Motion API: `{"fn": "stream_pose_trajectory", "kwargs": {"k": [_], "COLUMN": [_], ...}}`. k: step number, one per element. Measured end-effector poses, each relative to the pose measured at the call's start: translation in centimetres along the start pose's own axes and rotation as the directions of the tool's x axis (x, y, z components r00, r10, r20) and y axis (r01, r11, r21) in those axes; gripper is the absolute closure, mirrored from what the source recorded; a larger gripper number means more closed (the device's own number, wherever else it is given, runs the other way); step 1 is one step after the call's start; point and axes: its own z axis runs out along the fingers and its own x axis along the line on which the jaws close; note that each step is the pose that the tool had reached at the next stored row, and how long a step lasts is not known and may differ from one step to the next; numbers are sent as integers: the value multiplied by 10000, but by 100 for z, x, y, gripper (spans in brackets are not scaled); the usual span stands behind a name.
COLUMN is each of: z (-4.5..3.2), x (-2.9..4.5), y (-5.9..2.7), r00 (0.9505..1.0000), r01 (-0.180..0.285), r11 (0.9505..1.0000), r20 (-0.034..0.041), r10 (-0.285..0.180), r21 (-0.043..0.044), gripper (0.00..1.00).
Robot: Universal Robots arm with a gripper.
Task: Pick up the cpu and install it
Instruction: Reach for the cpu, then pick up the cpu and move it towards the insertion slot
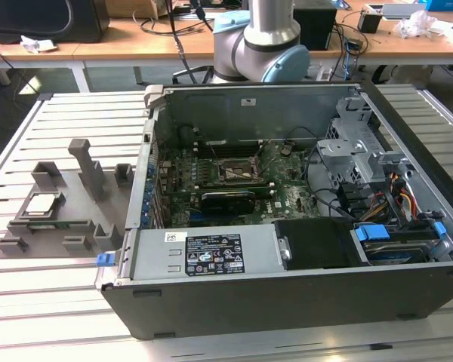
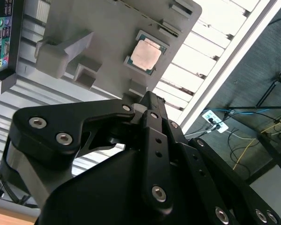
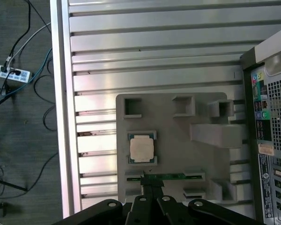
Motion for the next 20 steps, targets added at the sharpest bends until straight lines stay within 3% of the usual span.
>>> {"fn": "stream_pose_trajectory", "kwargs": {"k": [4, 20], "z": [2, 2], "x": [84, 93], "y": [35, 35], "r00": [10000, 10000], "r01": [3, 3], "r11": [9999, 9999], "r20": [9, 10], "r10": [-3, -3], "r21": [121, 126], "gripper": [89, 89]}}
